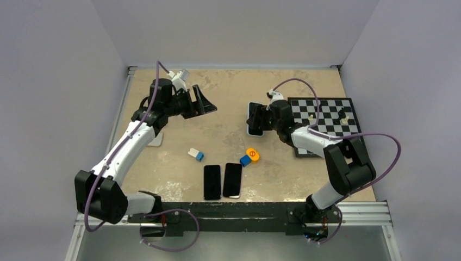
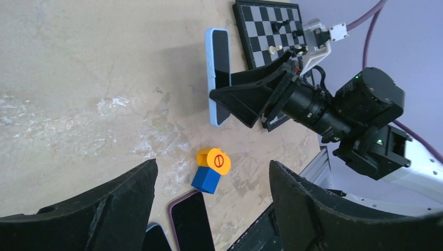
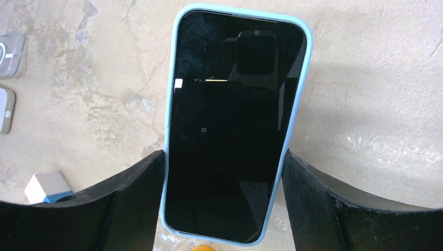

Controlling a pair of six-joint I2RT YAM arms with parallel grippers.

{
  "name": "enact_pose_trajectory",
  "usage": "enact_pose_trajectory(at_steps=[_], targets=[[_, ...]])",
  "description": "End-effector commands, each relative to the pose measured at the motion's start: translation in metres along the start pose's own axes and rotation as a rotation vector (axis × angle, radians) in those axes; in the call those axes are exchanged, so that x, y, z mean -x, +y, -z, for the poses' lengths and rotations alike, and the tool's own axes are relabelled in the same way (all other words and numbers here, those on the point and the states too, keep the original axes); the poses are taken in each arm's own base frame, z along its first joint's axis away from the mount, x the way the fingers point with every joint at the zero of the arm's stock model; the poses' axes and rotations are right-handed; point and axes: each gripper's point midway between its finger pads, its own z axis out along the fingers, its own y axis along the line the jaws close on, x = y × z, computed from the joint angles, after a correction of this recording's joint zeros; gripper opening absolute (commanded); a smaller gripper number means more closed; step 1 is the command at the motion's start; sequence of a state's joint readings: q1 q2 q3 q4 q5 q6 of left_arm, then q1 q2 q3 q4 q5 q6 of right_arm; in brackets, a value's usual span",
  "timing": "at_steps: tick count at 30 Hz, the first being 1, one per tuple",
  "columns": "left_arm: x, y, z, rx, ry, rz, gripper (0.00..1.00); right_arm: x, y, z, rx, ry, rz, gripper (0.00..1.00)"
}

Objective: Take the phone out of the phone case
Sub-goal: Pick up the phone at the center of the board.

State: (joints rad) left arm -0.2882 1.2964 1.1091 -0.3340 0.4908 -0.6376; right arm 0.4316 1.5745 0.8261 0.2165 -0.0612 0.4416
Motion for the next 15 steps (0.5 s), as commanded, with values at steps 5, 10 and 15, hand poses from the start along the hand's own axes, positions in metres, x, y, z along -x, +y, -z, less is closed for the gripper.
enact_pose_trajectory(at_steps=[5, 10, 15], targets=[[-0.034, 0.022, -0.038, -0.065, 0.102, 0.165, 0.82, 0.039, 0.032, 0.013, 0.139, -0.146, -0.041, 0.0], [-0.013, -0.007, -0.057, -0.249, 0.026, 0.354, 0.8, 0.047, 0.045, 0.025, 0.201, -0.159, 0.02, 0.0], [-0.01, -0.014, -0.065, -0.246, -0.012, 0.38, 0.82, 0.037, 0.071, 0.038, 0.337, -0.098, 0.07, 0.0]])
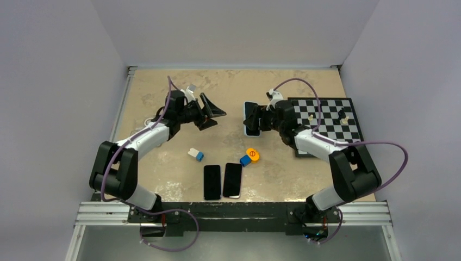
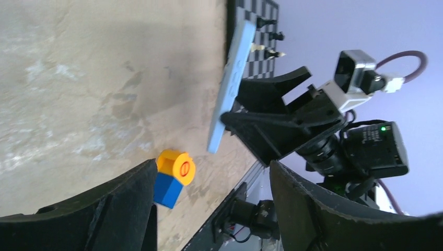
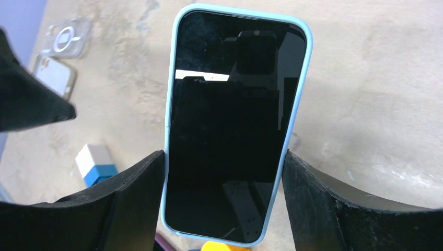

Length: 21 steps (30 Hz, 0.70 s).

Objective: Take the phone out of the phone case
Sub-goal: Pick up the phone at the center of the board.

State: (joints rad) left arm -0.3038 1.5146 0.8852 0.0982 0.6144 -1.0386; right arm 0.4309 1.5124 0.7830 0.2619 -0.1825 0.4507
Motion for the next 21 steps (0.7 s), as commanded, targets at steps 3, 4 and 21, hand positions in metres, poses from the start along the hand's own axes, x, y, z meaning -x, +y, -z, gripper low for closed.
enact_pose_trajectory(at_steps=[3, 4, 21], targets=[[0.018, -0.066, -0.003, -0.178, -0.08, -0.029, 0.76, 0.033, 0.068, 0.025, 0.251, -0.074, 0.093, 0.0], [0.017, -0.07, -0.005, -0.188, -0.077, -0.038, 0.73, 0.032, 0.074, 0.027, 0.263, -0.07, 0.1, 0.0], [-0.009, -0.051, -0.024, -0.166, 0.048, -0.069, 0.58, 0.025, 0.133, 0.04, 0.376, -0.056, 0.108, 0.0]])
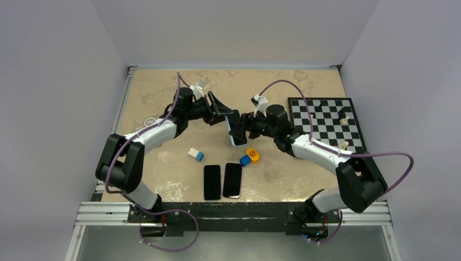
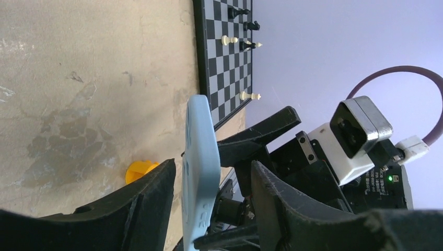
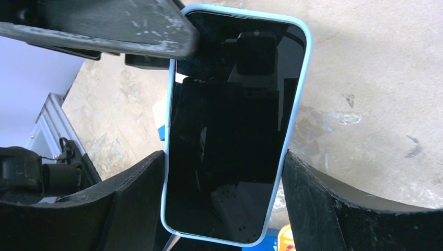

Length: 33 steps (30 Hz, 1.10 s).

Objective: Take the phone out of the phone case
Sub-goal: Pick up the phone at the center of the board, then remove the phone case from the phone.

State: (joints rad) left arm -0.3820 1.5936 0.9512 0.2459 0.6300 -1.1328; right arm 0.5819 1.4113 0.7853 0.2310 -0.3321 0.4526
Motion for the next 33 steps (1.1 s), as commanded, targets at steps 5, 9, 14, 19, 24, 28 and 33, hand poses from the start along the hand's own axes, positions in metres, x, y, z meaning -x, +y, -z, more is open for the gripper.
enact_pose_trajectory(at_steps=[5, 9, 14, 19, 24, 28, 33], targets=[[-0.01, -0.007, 0.001, -0.029, 0.051, -0.052, 0.47, 0.053, 0.049, 0.0, 0.087, -0.132, 0.074, 0.0], [-0.015, -0.012, 0.002, -0.049, 0.081, -0.054, 0.32, 0.055, 0.052, -0.003, 0.069, -0.121, 0.102, 0.0], [-0.016, -0.03, 0.01, -0.101, 0.087, -0.11, 0.02, 0.05, 0.044, 0.002, 0.006, -0.071, 0.127, 0.05], [-0.013, -0.054, 0.027, -0.103, 0.076, -0.24, 0.0, 0.029, 0.043, 0.017, 0.003, 0.038, 0.159, 0.63], [-0.01, -0.088, 0.052, -0.128, 0.066, -0.441, 0.0, 0.0, 0.035, 0.039, 0.052, 0.146, 0.153, 0.81], [-0.018, -0.12, 0.066, -0.273, 0.115, -0.516, 0.0, -0.01, 0.04, 0.064, 0.222, 0.15, 0.114, 0.82], [-0.03, -0.145, 0.073, -0.448, 0.199, -0.517, 0.0, -0.018, 0.077, 0.088, 0.527, 0.17, 0.113, 0.73]])
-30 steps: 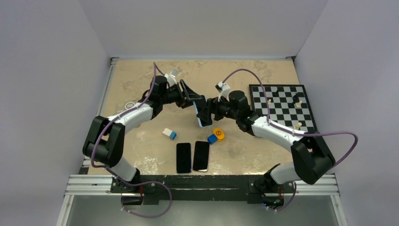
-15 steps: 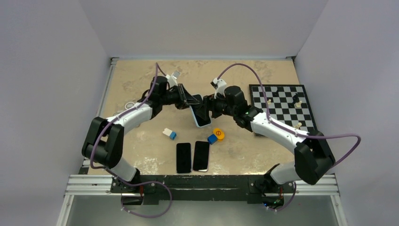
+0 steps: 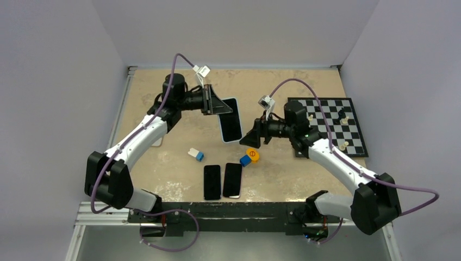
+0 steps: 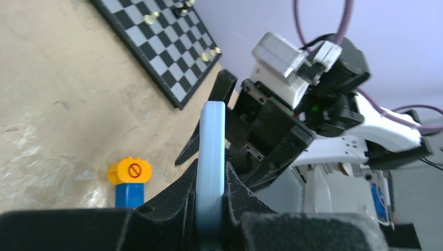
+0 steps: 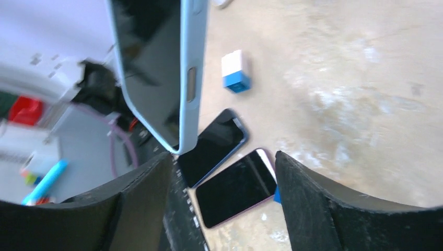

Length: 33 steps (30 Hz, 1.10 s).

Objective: Take the phone out of the phone case
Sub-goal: Remove the phone case from the phone.

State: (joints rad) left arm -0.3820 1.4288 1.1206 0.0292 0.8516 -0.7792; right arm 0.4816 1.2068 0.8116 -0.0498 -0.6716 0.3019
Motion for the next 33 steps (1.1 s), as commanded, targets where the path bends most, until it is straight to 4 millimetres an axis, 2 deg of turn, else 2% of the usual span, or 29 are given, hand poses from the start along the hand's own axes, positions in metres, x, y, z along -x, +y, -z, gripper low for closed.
enact_pose_trajectory(at_steps=[1, 5, 6, 12, 16, 23, 27, 33], targets=[[0.012, -0.061, 0.011, -0.266, 0.032, -0.106, 0.0, -0.014, 0.055, 0.013, 0.361, 0.04, 0.035, 0.67], [0.012, -0.067, 0.014, -0.295, 0.041, -0.123, 0.0, -0.009, 0.068, 0.016, 0.455, -0.001, 0.047, 0.44], [0.011, -0.069, 0.015, -0.301, 0.044, -0.128, 0.0, -0.01, 0.069, 0.016, 0.463, 0.0, 0.048, 0.42], [0.01, -0.076, 0.016, -0.36, 0.066, -0.115, 0.0, -0.001, 0.083, 0.026, 0.51, -0.065, 0.124, 0.44], [0.01, -0.081, 0.017, -0.394, 0.073, -0.111, 0.0, 0.006, 0.085, 0.029, 0.495, -0.096, 0.157, 0.45], [0.009, -0.078, 0.016, -0.383, 0.074, -0.116, 0.0, 0.025, 0.102, 0.039, 0.542, -0.162, 0.203, 0.43], [0.009, -0.079, 0.016, -0.384, 0.073, -0.115, 0.0, 0.032, 0.103, 0.037, 0.546, -0.163, 0.199, 0.41], [0.009, -0.081, 0.017, -0.392, 0.076, -0.118, 0.0, 0.036, 0.104, 0.035, 0.567, -0.167, 0.203, 0.33]])
